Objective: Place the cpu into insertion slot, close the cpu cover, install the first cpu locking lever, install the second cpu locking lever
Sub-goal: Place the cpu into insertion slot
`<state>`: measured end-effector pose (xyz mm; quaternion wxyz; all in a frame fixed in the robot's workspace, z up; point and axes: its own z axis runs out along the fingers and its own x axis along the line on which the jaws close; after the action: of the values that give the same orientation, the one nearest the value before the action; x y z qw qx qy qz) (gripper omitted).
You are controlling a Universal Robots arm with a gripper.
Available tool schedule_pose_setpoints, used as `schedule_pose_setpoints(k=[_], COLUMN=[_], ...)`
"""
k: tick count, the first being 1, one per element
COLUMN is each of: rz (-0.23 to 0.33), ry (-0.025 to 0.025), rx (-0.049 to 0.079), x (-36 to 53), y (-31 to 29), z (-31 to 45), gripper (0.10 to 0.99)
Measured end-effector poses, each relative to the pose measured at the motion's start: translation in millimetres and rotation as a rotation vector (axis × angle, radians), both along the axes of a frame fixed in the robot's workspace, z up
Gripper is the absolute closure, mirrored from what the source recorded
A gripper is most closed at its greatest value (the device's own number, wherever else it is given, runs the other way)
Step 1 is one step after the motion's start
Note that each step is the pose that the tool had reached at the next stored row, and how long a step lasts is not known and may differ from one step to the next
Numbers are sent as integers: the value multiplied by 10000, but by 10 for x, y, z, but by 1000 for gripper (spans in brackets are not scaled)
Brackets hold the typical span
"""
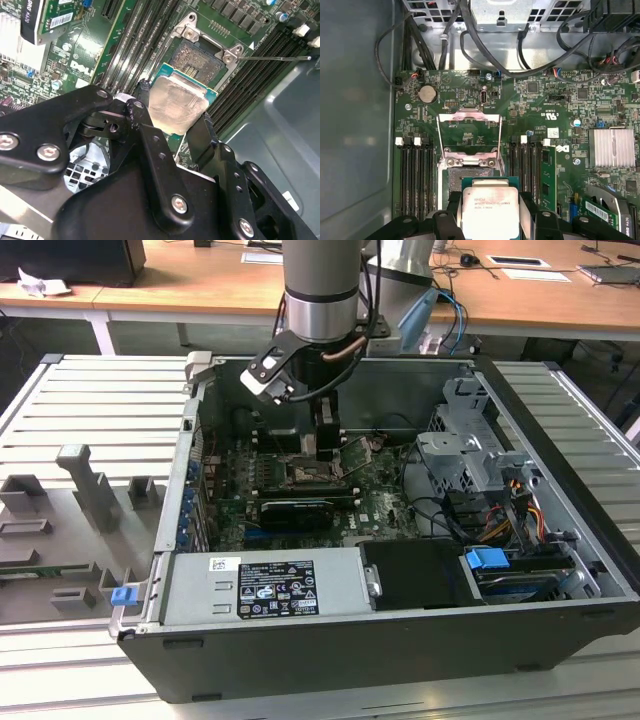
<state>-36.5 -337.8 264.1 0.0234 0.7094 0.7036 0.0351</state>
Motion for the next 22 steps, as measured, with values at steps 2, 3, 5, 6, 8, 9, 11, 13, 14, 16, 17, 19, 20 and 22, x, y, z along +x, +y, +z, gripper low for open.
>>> schedule_pose_setpoints(k=[2, 3, 5, 6, 8, 9, 11, 13, 14, 16, 17, 19, 20, 22], rz=[-11, -20, -36, -38, -41, -42, -45, -47, -45, -45, -45, -45, -45, -44], ry=[-1, 0, 0, 2, 0, 0, -1, -1, 0, 1, -1, -2, -1, 0], rx=[-96, -100, -102, -103, -101, -101, -99, -100, -101, -103, -101, -99, -99, -100], x=[-1, 0, 0, -1, 0, 0, 0, -2, -2, -2, -2, -2, -2, -2], y=[2, 7, 9, 9, 9, 9, 9, 9, 11, 31, 45, 85, 89, 104], z=[-8, -13, -22, -24, -34, -38, -48, -77, -95, -114, -129, -168, -185, -236], gripper=[545, 545, 545, 545, 545, 545, 545, 545, 545, 545, 545, 545, 545, 545])
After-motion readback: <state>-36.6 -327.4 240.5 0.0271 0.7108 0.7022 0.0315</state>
